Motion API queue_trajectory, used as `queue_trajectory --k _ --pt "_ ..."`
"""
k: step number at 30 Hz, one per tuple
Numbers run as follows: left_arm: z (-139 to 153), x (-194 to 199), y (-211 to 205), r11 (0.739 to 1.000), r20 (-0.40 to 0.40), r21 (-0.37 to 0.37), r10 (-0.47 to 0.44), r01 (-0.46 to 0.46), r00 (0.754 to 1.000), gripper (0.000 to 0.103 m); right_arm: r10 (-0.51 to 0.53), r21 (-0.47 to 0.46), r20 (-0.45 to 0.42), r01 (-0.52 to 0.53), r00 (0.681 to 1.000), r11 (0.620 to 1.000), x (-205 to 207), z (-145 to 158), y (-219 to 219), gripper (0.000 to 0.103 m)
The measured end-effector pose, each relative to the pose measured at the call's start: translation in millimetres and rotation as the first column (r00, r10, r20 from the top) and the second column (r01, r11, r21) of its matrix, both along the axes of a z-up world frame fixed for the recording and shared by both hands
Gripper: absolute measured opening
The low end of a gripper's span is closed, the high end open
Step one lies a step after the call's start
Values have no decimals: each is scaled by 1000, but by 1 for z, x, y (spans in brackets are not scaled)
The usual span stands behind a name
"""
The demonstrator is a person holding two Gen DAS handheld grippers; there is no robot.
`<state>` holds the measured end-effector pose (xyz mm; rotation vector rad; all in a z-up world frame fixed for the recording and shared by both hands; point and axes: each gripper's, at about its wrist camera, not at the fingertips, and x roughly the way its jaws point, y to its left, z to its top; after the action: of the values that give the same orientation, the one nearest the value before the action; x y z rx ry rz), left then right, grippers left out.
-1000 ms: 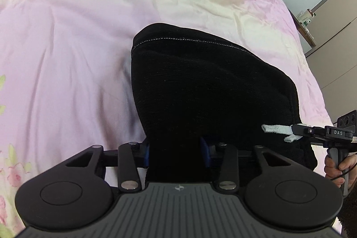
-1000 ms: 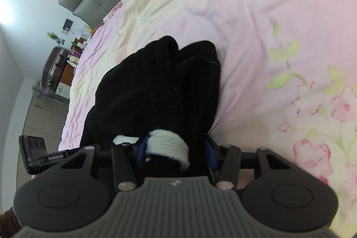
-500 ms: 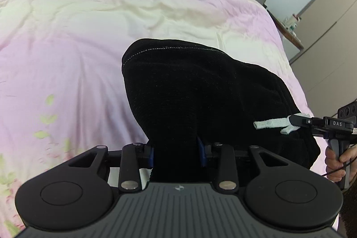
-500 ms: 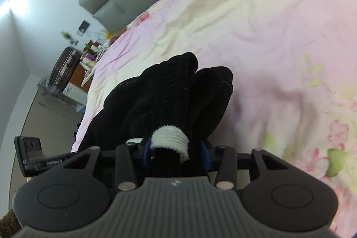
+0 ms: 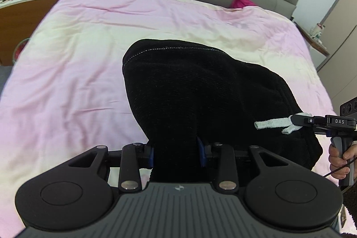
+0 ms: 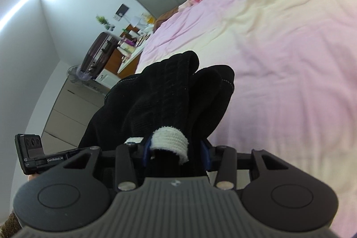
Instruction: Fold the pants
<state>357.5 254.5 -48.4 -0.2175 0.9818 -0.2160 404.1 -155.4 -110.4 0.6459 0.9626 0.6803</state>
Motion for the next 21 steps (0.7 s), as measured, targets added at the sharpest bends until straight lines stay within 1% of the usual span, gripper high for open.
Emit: queue_trajectory --k 2,5,8,11,15,17,21 --pt "-4 0 18 1000 -10 18 6 -6 1000 39 8 18 -9 -8 1000 1000 2 -7 29 40" --pt "-20 4 39 1000 -28 28 13 -12 1000 39 20 38 -30 -18 999 999 4 -25 66 40" --pt "-41 13 61 1000 -51 14 13 -12 999 39 27 29 -39 -26 999 999 6 -45 94 40" --pt "-69 21 82 1000 -69 -7 21 -21 997 39 28 1 -51 -28 998 1000 18 -65 118 40" --pt "-109 19 114 998 -103 -45 33 -38 994 39 40 -40 -81 -43 996 998 27 -91 141 40" --pt "-126 19 121 998 -112 -59 32 -39 993 39 45 -54 -101 -50 994 997 30 -104 151 40" --pt "-150 15 134 995 -98 -92 20 -29 995 42 64 -86 -105 -74 992 994 31 -126 154 40"
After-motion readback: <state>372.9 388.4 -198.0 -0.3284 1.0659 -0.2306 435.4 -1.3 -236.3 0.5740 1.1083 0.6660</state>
